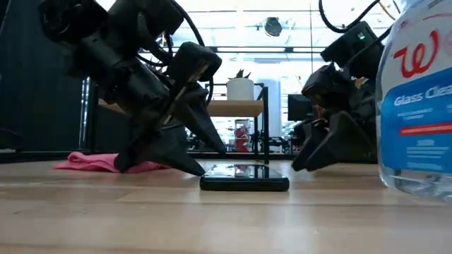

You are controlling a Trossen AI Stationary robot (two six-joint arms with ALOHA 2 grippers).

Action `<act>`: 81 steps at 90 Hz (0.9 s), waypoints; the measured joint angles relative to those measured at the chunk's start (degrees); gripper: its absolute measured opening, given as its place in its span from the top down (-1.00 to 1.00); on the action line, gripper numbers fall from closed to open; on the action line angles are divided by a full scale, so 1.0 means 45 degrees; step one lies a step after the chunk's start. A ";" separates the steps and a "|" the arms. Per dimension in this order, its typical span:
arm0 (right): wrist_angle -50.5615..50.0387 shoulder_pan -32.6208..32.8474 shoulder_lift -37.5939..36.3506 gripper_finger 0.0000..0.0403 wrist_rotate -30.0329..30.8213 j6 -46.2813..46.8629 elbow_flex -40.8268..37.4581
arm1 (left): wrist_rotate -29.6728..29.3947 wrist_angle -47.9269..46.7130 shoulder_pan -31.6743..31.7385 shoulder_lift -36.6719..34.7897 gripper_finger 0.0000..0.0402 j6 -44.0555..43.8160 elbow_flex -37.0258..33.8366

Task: Apply microfiber cloth
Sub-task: Spray the front of the cellphone using the spray bottle

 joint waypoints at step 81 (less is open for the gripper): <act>0.0350 0.0766 0.1191 0.39 0.2650 0.1167 0.1080 | -0.0263 -0.0291 -0.0500 0.1513 0.06 -0.0509 0.1331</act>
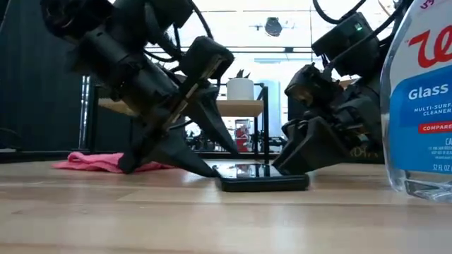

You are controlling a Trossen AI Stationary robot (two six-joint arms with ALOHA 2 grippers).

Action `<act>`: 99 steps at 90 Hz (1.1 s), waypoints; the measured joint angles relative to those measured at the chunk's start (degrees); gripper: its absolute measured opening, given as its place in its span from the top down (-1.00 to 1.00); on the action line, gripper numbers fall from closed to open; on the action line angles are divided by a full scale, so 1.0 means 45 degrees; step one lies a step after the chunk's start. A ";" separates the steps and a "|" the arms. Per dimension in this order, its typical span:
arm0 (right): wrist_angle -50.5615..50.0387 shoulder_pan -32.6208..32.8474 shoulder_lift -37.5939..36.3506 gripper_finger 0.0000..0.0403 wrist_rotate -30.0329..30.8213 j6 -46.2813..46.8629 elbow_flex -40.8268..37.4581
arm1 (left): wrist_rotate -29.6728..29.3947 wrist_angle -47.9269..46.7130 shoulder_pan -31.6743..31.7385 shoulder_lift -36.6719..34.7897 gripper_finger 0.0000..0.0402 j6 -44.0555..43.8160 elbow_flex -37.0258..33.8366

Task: Apply microfiber cloth
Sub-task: Spray the front of the cellphone using the spray bottle

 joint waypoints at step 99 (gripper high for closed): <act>-0.0467 0.0233 -0.1166 0.39 0.0402 -0.1428 0.0015 | -0.0927 -0.0180 -0.0189 -0.0805 0.06 0.0859 0.0060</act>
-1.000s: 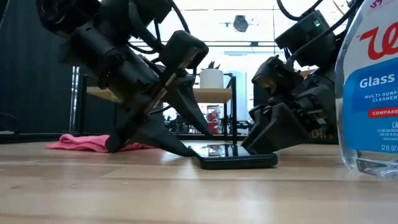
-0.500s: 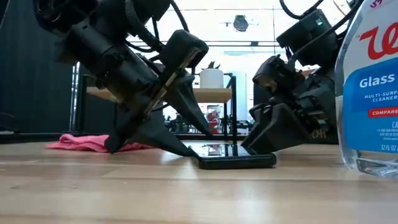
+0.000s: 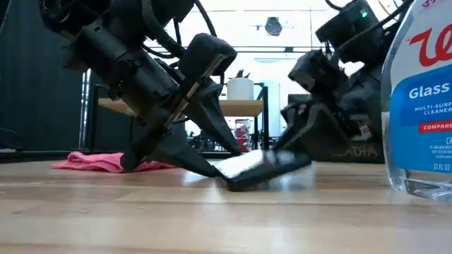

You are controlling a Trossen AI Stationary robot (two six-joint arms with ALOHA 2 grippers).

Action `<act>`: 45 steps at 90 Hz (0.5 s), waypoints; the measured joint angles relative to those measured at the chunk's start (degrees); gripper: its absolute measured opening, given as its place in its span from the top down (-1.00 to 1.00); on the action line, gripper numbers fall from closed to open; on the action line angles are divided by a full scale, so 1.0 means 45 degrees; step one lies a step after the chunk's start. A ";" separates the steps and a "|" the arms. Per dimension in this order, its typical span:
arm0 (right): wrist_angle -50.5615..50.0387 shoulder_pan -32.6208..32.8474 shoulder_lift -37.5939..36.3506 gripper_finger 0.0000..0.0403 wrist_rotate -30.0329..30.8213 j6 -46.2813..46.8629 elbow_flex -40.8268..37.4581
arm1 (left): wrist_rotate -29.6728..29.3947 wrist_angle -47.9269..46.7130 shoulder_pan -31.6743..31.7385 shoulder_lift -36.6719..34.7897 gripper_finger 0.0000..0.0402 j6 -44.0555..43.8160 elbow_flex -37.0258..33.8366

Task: Apply microfiber cloth
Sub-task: Spray the front of the cellphone using the spray bottle

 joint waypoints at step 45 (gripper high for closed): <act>-0.2108 -0.0024 -0.0027 0.39 -0.0047 0.0319 0.0050 | 0.0775 -0.1100 0.0014 -0.0252 0.06 -0.0455 0.0076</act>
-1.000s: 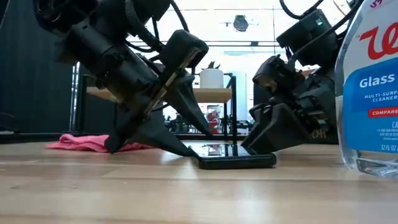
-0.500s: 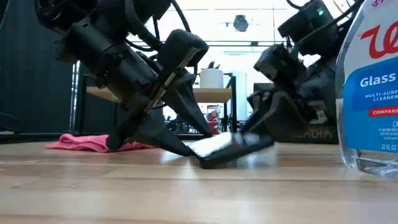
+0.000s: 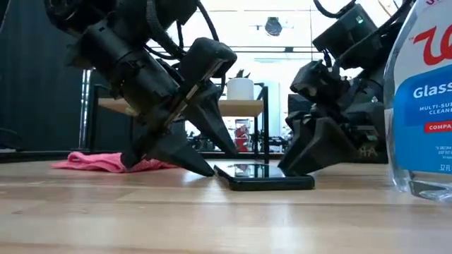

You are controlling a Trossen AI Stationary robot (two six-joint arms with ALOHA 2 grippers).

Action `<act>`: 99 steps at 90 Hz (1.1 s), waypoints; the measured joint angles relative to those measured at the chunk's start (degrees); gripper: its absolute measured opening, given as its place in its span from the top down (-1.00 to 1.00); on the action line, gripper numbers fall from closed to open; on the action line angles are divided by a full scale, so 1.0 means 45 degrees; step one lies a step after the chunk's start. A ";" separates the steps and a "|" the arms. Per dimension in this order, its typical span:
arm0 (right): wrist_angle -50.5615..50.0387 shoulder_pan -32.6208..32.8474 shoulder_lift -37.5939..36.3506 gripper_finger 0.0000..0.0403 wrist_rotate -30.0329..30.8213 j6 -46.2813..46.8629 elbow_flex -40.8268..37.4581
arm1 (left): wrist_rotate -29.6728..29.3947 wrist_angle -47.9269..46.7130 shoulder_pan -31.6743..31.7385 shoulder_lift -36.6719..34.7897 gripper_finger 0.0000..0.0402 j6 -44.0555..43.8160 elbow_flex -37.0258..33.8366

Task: Apply microfiber cloth
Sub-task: Spray the front of the cellphone using the spray bottle

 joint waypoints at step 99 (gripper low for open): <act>0.2468 0.0408 0.1650 0.29 0.0513 0.1444 0.0503 | -0.0849 0.2732 -0.0183 0.1423 0.06 -0.1639 0.0335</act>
